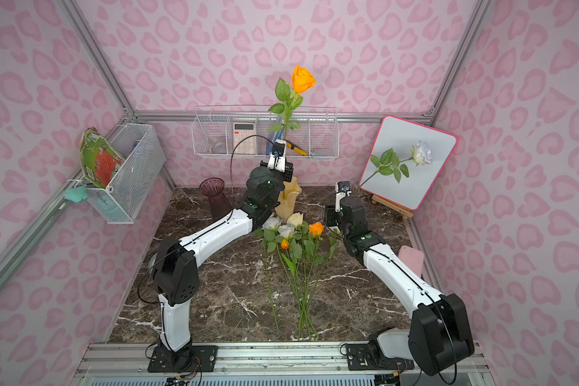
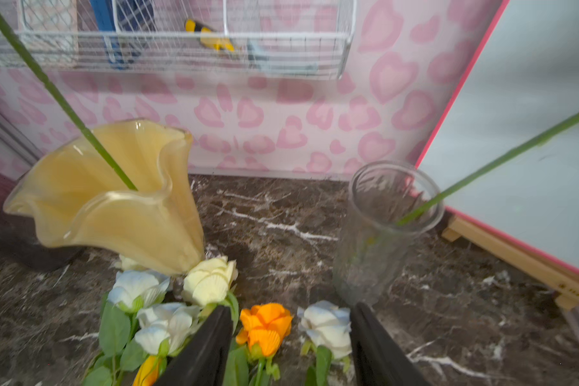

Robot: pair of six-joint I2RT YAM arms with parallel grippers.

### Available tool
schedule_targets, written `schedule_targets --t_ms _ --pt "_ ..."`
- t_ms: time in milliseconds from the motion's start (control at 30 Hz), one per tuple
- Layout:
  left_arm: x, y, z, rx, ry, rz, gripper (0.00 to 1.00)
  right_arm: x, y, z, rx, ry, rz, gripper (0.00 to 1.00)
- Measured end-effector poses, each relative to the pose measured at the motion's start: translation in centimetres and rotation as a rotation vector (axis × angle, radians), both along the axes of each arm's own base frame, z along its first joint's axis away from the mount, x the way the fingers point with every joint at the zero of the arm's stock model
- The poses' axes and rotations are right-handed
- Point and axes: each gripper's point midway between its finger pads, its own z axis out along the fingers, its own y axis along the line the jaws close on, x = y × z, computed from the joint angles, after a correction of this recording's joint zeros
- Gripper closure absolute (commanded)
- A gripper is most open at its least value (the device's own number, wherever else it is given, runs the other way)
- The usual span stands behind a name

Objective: Arrange the flowers in different vases according to their colors
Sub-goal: Insert the flower into the vase.

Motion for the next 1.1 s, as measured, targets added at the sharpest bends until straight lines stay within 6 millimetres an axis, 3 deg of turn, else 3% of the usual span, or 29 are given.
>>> schedule_targets --t_ms 133,333,367,433,500,567,800,900,1100 --pt "-0.2 0.5 -1.7 -0.016 0.021 0.019 1.0 -1.4 0.9 -4.1 0.058 0.16 0.013 0.42" --pt "-0.8 0.3 -3.6 -0.028 0.032 0.017 0.91 -4.8 3.0 -9.8 0.112 0.379 0.052 0.44" --pt "-0.8 0.1 -4.0 -0.023 0.038 0.014 0.88 -5.5 3.2 -10.8 0.117 0.416 0.052 0.44" --pt "-0.9 -0.2 -4.7 -0.016 0.047 0.013 0.72 -6.9 3.2 -12.6 0.128 0.479 0.044 0.45" --pt "-1.0 -0.2 -5.3 -0.016 0.053 0.022 0.66 -8.0 3.0 -13.7 0.146 0.523 0.024 0.45" --pt "-1.1 -0.3 -5.8 -0.013 0.059 0.025 0.58 -8.8 2.8 -14.4 0.16 0.55 0.008 0.45" --pt "-1.3 -0.1 -7.1 -0.019 0.088 0.037 0.51 -11.2 3.0 -17.6 0.18 0.668 -0.008 0.45" --pt "-1.4 0.1 -7.4 -0.019 0.095 0.041 0.48 -11.6 3.4 -18.0 0.18 0.685 0.0 0.45" --pt "-2.2 0.7 -6.4 -0.055 0.09 0.046 0.46 -12.1 3.4 -18.7 0.174 0.721 -0.012 0.46"
